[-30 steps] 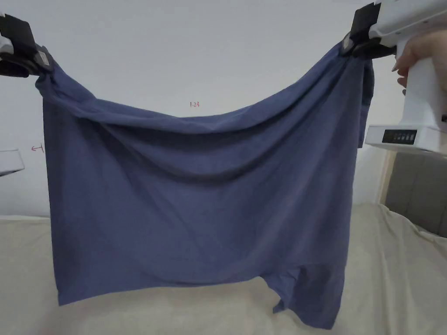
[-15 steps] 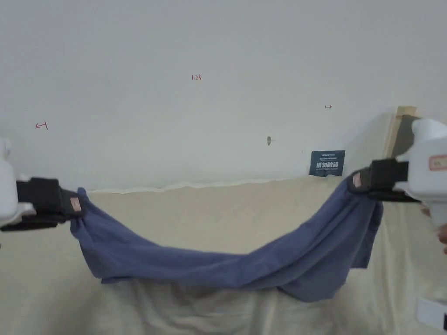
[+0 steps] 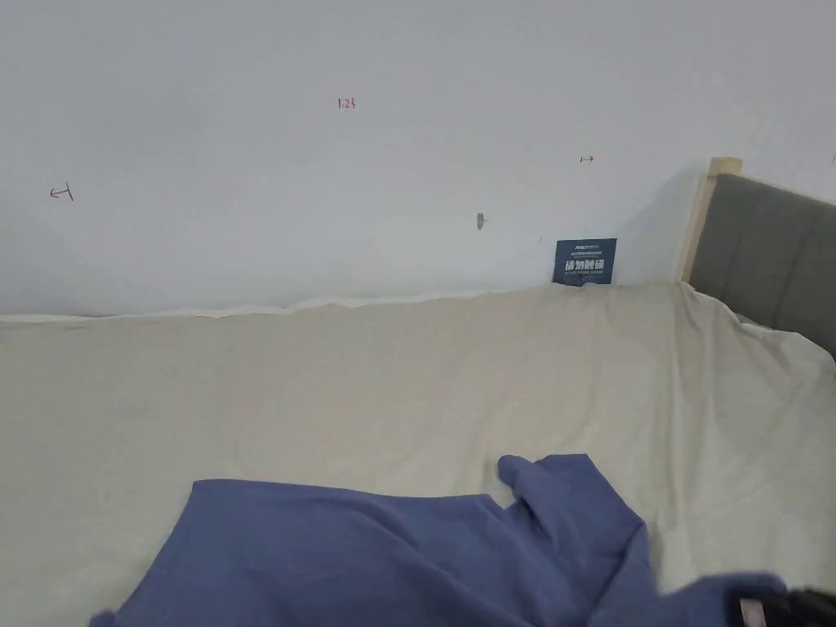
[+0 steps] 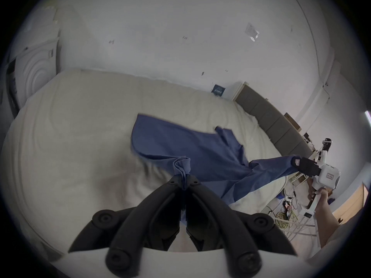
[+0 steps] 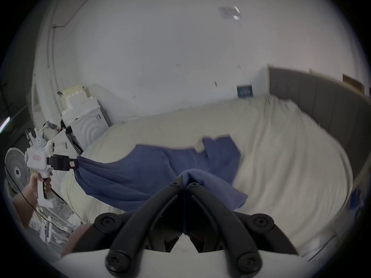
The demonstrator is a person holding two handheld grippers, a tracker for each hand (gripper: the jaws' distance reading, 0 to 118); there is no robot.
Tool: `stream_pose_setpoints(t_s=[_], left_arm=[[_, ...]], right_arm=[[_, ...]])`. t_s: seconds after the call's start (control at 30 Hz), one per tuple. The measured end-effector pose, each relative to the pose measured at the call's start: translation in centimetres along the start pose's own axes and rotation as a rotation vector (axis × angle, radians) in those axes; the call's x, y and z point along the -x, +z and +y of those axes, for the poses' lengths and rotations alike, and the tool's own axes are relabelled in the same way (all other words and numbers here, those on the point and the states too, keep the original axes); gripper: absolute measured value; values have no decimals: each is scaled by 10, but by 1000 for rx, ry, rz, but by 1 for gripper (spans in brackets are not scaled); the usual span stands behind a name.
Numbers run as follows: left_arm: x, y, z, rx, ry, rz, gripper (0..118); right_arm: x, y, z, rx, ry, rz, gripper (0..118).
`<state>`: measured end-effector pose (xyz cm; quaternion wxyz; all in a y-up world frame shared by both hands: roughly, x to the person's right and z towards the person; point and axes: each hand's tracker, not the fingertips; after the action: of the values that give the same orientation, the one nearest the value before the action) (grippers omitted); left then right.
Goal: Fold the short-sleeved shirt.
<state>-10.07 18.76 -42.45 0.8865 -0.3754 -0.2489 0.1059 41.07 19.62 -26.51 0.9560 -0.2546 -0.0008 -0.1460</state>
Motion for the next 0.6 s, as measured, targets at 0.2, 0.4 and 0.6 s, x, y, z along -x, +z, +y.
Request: stream_pose_setpoints(t_s=[0.2, 0.4, 0.6], left_arm=[[45, -58, -51, 194, 111, 114, 4], [63, -87, -66, 202, 116, 198, 43], [63, -73, -72, 153, 209, 167, 118]], right_arm=[[-43, -61, -70, 261, -127, -107, 1], [-64, -100, -87, 325, -292, -179, 19], [-50, -74, -77, 247, -268, -177, 112]])
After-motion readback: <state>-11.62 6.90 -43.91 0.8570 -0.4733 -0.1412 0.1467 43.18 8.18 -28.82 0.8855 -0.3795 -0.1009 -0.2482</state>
